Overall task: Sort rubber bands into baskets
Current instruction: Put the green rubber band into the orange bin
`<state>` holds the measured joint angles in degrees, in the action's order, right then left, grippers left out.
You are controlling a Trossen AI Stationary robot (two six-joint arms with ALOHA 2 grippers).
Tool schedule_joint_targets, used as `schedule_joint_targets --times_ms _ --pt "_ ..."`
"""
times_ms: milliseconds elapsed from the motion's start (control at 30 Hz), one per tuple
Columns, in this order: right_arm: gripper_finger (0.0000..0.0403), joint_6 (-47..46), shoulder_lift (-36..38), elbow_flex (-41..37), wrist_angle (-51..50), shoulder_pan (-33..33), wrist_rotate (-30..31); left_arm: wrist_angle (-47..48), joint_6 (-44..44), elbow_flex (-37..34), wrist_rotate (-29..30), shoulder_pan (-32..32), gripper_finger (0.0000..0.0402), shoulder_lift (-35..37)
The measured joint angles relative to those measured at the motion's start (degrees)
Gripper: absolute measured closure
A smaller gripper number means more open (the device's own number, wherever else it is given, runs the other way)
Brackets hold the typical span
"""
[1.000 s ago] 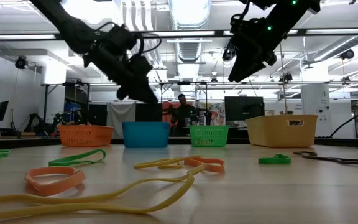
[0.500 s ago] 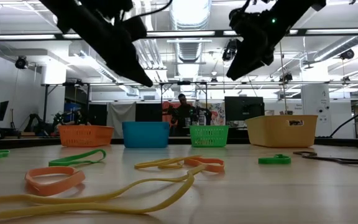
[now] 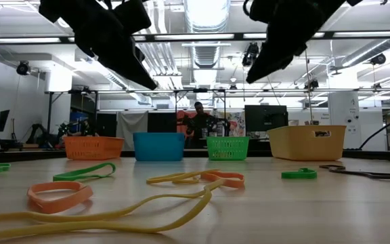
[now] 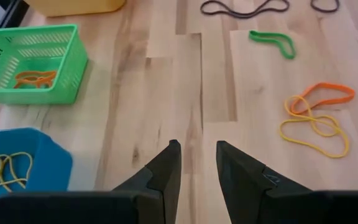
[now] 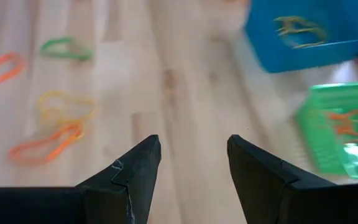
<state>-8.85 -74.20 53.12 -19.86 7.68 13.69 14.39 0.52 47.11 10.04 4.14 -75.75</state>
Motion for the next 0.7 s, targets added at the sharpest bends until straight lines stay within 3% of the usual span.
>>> schedule_joint_targets --times_ms 333,567,700 --pt "0.0220 1.9 -8.1 0.0 -7.2 4.6 -14.7 0.4 0.0 0.0 0.1 0.2 0.0315 0.0" --pt "0.0220 -0.4 -13.5 0.0 -10.7 8.1 -15.2 -0.9 1.0 0.0 1.0 0.2 0.0315 0.0" --pt "0.0220 1.9 -16.1 0.6 -10.5 9.1 -12.0 -2.2 1.9 0.0 1.5 0.2 0.0315 0.0"
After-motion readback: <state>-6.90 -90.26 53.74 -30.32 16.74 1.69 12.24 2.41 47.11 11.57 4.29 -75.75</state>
